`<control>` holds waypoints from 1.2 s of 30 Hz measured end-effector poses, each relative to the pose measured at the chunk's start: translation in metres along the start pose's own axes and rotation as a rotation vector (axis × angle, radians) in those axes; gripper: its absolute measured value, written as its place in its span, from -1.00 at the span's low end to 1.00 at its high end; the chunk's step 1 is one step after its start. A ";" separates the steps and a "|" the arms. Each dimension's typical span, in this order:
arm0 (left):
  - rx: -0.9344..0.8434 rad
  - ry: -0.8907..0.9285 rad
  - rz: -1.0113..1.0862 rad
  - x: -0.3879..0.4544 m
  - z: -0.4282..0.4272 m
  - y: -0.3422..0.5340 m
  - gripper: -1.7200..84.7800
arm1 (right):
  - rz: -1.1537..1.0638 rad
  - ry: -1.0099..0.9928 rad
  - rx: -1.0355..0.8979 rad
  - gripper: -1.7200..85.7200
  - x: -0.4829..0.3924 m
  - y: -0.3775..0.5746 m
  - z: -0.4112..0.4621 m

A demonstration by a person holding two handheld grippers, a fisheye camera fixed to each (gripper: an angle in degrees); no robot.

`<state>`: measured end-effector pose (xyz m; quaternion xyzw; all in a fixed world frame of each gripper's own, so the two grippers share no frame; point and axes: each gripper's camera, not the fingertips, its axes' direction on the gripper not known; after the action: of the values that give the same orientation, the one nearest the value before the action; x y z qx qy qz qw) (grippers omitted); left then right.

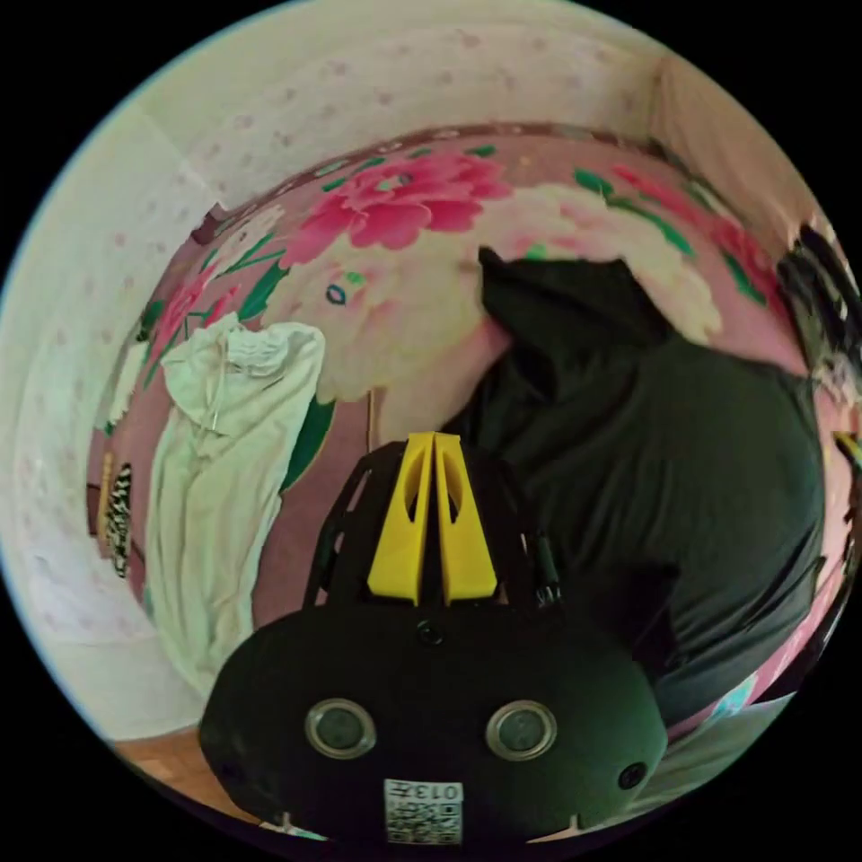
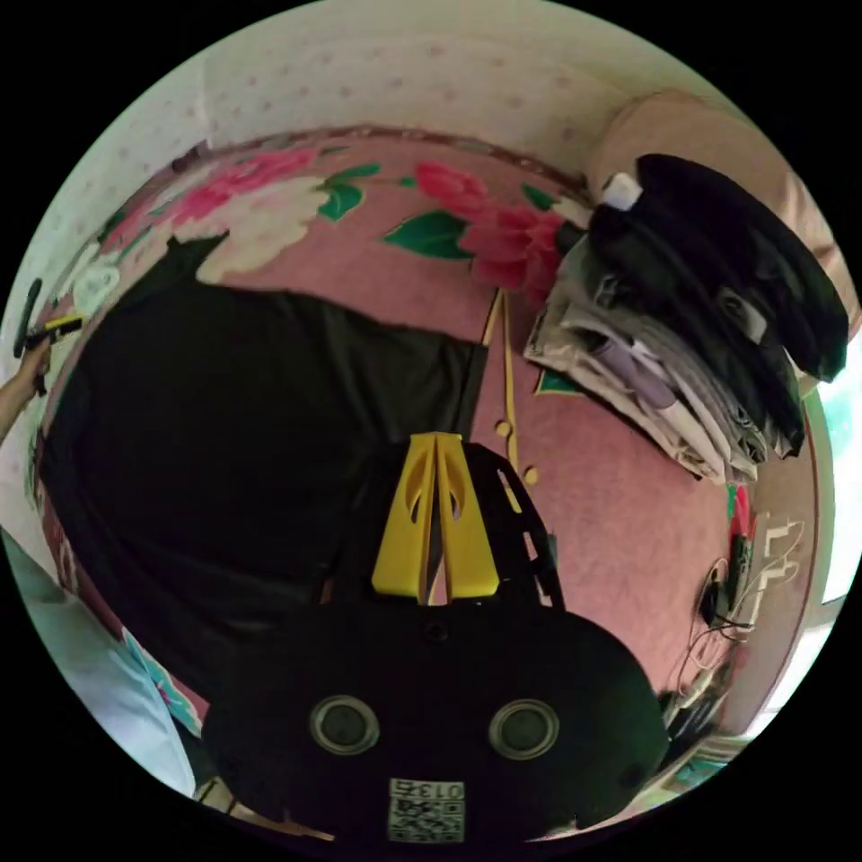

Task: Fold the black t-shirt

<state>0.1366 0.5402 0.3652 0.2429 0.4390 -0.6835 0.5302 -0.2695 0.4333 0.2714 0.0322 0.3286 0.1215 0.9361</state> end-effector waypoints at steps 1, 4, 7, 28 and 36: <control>0.033 0.051 -0.040 -0.017 -0.007 -0.009 -0.96 | 0.041 -0.034 0.074 -0.95 0.008 -0.003 -0.015; 0.049 0.094 0.001 -0.034 -0.008 -0.052 -0.93 | -0.035 -0.048 0.111 -0.89 0.007 -0.034 -0.022; 0.012 0.220 0.049 -0.039 0.003 -0.106 -0.87 | -0.173 -0.085 0.087 -0.81 -0.008 -0.083 -0.010; -0.070 0.277 0.270 -0.084 0.010 -0.166 -0.95 | -0.568 -0.031 -0.233 -0.95 -0.101 -0.175 0.023; 0.325 0.570 0.268 -0.198 -0.125 -0.053 -0.96 | -0.485 0.165 0.047 -0.96 -0.128 -0.093 -0.113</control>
<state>0.1336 0.7514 0.4797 0.5605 0.4191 -0.5734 0.4258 -0.4175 0.3089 0.2479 -0.0358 0.4045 -0.1118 0.9070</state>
